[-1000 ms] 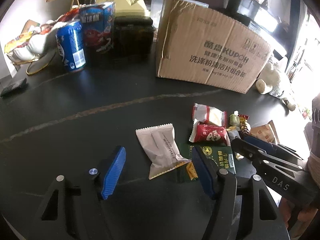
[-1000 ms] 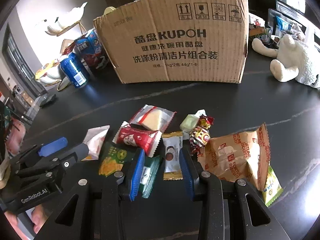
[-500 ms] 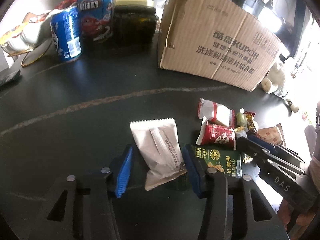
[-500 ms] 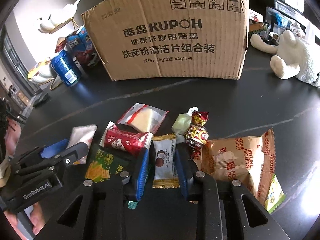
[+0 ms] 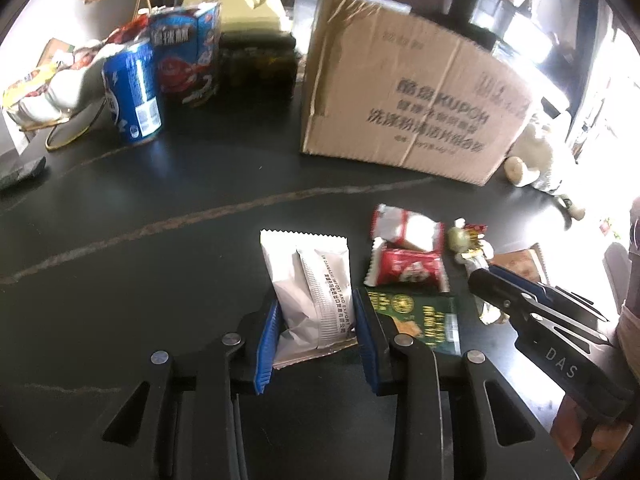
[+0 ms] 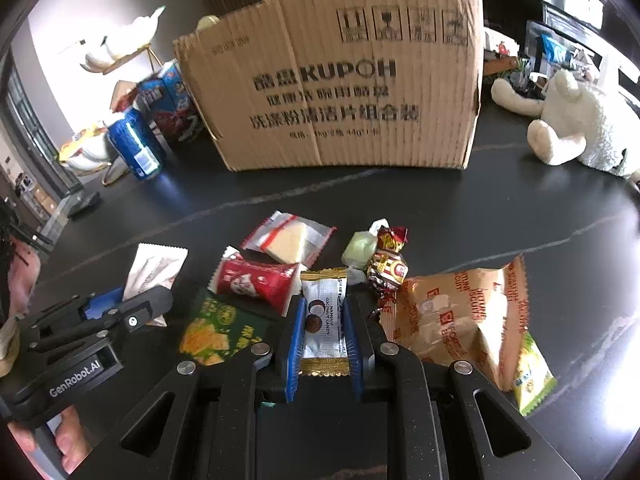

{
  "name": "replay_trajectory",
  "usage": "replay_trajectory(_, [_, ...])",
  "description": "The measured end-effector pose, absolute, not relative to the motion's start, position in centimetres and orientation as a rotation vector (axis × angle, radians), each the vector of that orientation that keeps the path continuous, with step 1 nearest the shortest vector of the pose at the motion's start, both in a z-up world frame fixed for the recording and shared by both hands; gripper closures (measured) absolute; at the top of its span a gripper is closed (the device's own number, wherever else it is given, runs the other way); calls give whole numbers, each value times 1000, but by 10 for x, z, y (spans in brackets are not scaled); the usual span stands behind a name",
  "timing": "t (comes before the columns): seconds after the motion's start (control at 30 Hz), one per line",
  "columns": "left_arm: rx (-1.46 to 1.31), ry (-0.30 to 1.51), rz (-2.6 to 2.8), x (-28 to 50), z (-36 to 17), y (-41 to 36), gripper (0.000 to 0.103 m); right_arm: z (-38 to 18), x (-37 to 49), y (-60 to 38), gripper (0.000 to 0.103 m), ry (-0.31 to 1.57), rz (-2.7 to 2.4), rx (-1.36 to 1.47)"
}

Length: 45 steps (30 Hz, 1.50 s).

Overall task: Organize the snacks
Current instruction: 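Grasp the white square packet with the left tool while the right tool grasps the wrapped bar, then lift and carry both held packets over the cardboard box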

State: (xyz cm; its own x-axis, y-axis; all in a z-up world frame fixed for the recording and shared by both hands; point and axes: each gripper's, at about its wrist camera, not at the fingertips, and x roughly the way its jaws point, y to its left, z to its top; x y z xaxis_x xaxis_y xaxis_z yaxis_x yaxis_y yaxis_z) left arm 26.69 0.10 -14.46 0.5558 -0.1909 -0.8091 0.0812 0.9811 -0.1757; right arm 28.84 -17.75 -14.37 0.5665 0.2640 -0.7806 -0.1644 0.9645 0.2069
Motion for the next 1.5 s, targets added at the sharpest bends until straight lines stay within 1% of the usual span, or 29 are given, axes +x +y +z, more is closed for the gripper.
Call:
replay_trajectory(0.37, [-86,847,-204,242,-86,-7,68,-87,264,-182,82,818,273,137])
replay_trajectory(0.83, [-27,679,-235,248,-10,-19,68,-12,268,-197,82,649,259,146])
replay_trajectory(1.1, [-7,640,-248,266,21,-28,68,20,282,-203,82,589,250,144])
replay_trajectory(1.5, [33,653,-272,316,49,-42,68,55,327,-210,82,579,250,110])
